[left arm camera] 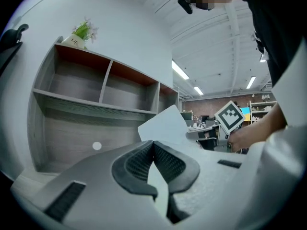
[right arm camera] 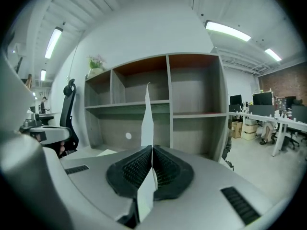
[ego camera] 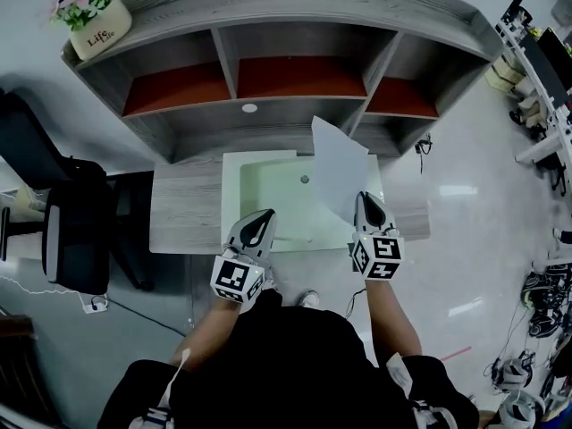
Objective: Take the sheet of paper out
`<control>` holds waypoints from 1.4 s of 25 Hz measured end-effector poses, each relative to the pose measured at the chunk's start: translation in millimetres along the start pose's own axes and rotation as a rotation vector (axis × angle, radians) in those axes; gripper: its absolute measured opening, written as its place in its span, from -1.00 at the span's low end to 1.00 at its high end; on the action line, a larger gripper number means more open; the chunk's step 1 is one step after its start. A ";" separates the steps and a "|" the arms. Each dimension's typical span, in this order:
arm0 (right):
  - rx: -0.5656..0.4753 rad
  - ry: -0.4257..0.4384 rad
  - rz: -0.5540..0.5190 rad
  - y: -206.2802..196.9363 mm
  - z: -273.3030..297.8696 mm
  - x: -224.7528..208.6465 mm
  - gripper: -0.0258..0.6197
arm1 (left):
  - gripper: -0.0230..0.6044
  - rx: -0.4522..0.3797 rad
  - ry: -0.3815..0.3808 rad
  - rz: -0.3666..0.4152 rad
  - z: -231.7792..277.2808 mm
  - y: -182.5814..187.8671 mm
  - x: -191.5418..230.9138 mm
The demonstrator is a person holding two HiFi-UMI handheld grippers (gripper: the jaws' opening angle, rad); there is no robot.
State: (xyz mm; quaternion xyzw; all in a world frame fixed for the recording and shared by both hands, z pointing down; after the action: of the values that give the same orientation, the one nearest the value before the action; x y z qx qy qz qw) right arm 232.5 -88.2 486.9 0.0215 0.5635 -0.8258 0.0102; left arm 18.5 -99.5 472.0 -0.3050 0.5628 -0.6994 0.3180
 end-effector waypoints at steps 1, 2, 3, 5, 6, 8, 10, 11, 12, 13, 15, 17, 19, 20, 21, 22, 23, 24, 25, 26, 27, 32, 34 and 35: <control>-0.018 0.000 -0.001 4.5 -5.4 0.2 -0.85 | -0.91 -0.006 0.003 0.003 -0.4 2.9 -1.5; -0.037 0.001 -0.003 9.3 -10.7 0.6 -0.85 | -0.91 -0.013 0.007 0.005 -0.9 5.8 -2.7; -0.056 0.002 -0.004 14.3 -16.0 1.0 -0.85 | -0.91 -0.018 0.011 0.007 -1.5 8.6 -3.6; -0.095 0.002 -0.004 25.3 -26.1 1.1 -0.85 | -0.91 -0.029 0.017 0.011 -2.4 13.8 -5.3; -0.115 0.001 -0.004 31.1 -30.9 1.0 -0.85 | -0.91 -0.036 0.020 0.013 -2.8 16.5 -6.2; -0.152 0.002 -0.005 42.6 -39.8 2.2 -0.85 | -0.91 -0.048 0.028 0.018 -4.3 21.8 -7.3; -0.189 0.007 -0.008 54.5 -48.5 4.5 -0.85 | -0.91 -0.060 0.037 0.022 -6.5 26.8 -8.3; -0.209 0.009 -0.012 61.0 -52.9 5.7 -0.85 | -0.91 -0.065 0.040 0.024 -7.4 29.3 -9.0; -0.229 0.011 -0.016 68.0 -57.1 7.0 -0.85 | -0.91 -0.070 0.042 0.027 -8.2 31.9 -9.5; -0.249 0.013 -0.021 75.1 -61.2 8.5 -0.85 | -0.91 -0.075 0.044 0.029 -9.0 34.4 -9.8; -0.284 0.020 -0.030 88.4 -68.2 12.0 -0.85 | -0.91 -0.084 0.048 0.032 -10.7 38.8 -9.7; -0.314 0.029 -0.033 99.5 -73.7 15.6 -0.85 | -0.91 -0.092 0.054 0.034 -12.6 43.0 -8.7; -0.339 0.038 -0.034 108.4 -77.9 18.7 -0.85 | -0.91 -0.102 0.060 0.038 -14.6 47.8 -7.5; -0.349 0.041 -0.034 111.8 -79.6 19.8 -0.85 | -0.91 -0.107 0.062 0.040 -15.5 50.3 -6.9; -0.356 0.042 -0.035 114.6 -80.9 20.6 -0.85 | -0.91 -0.112 0.064 0.042 -16.3 52.5 -6.5; -0.361 0.043 -0.036 116.8 -81.8 21.2 -0.85 | -0.91 -0.117 0.065 0.043 -17.1 54.4 -6.5; -0.364 0.043 -0.038 118.7 -82.1 21.7 -0.85 | -0.91 -0.121 0.065 0.044 -17.8 55.9 -6.7; -0.366 0.043 -0.041 120.4 -82.0 22.4 -0.85 | -0.91 -0.124 0.066 0.044 -18.5 57.1 -6.9; -0.366 0.043 -0.046 121.8 -81.7 23.1 -0.85 | -0.91 -0.127 0.067 0.042 -19.1 57.9 -6.8; -0.366 0.042 -0.049 122.6 -81.4 23.7 -0.85 | -0.91 -0.129 0.069 0.040 -19.6 58.2 -6.6; -0.365 0.041 -0.051 123.0 -81.3 23.9 -0.85 | -0.91 -0.129 0.070 0.039 -19.9 58.3 -6.5; -0.364 0.039 -0.054 124.4 -80.8 23.6 -0.85 | -0.91 -0.131 0.072 0.041 -20.0 59.5 -5.6; -0.363 0.039 -0.055 124.5 -79.7 24.6 -0.85 | -0.91 -0.133 0.071 0.043 -20.2 60.8 -5.1; -0.362 0.040 -0.055 124.5 -79.2 25.3 -0.85 | -0.91 -0.133 0.071 0.044 -20.5 61.2 -4.8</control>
State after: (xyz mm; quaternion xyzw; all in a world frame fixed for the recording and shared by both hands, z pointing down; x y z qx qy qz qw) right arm 214.2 -59.7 341.1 0.0205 0.7035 -0.7101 -0.0198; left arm 11.6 -93.6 407.9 -0.2879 0.6257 -0.6636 0.2921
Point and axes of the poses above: the fingertips, and each gripper's own axes: z forward along the fingers, x to its left, y out of its top, the point moved 1 cm from there along -z, backward along the fingers, and after that the axes turned 5 degrees about x, right-handed, at the moved point
